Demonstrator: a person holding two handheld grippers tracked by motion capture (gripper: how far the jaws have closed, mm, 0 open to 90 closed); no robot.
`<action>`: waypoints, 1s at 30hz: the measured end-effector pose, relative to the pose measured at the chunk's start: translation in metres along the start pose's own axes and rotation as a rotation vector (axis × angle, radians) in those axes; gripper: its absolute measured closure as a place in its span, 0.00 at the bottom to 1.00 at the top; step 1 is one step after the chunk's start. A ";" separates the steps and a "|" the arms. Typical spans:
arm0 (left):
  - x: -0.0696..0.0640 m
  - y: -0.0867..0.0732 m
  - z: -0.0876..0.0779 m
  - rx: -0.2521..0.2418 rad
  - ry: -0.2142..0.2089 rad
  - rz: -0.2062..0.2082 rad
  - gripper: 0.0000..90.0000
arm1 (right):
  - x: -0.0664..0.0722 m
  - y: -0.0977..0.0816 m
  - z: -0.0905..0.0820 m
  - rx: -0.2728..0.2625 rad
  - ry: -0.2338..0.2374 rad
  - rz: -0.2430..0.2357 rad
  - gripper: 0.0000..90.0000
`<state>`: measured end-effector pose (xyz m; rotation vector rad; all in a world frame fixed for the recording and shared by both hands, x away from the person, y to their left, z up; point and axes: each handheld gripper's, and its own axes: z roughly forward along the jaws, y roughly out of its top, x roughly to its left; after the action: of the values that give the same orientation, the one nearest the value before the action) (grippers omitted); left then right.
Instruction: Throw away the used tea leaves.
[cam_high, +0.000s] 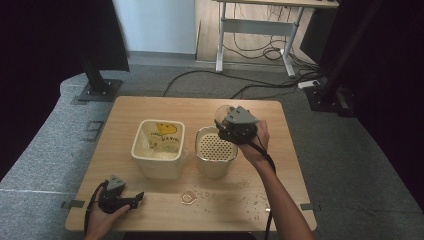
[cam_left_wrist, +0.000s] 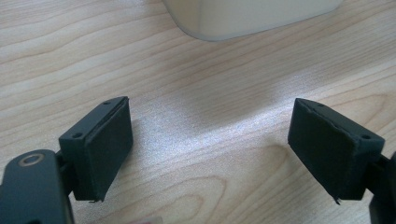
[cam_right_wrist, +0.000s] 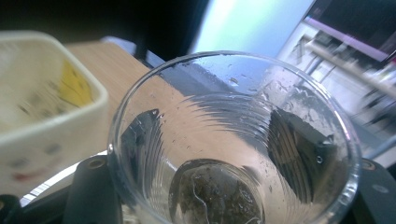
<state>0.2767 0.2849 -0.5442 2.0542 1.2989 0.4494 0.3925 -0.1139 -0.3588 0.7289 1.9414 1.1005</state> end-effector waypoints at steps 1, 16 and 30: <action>0.000 0.000 0.000 0.000 0.000 0.001 0.15 | 0.004 0.001 0.001 0.007 -0.031 -0.061 0.39; 0.000 0.000 0.000 0.002 0.001 0.009 0.15 | 0.052 -0.012 0.025 0.152 -0.226 -0.833 0.39; 0.000 0.001 0.001 0.005 0.002 0.013 0.15 | 0.053 -0.027 0.037 0.235 -0.391 -1.242 0.40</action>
<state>0.2774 0.2843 -0.5443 2.0677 1.2900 0.4550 0.3926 -0.0696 -0.4131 -0.2114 1.6821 -0.0386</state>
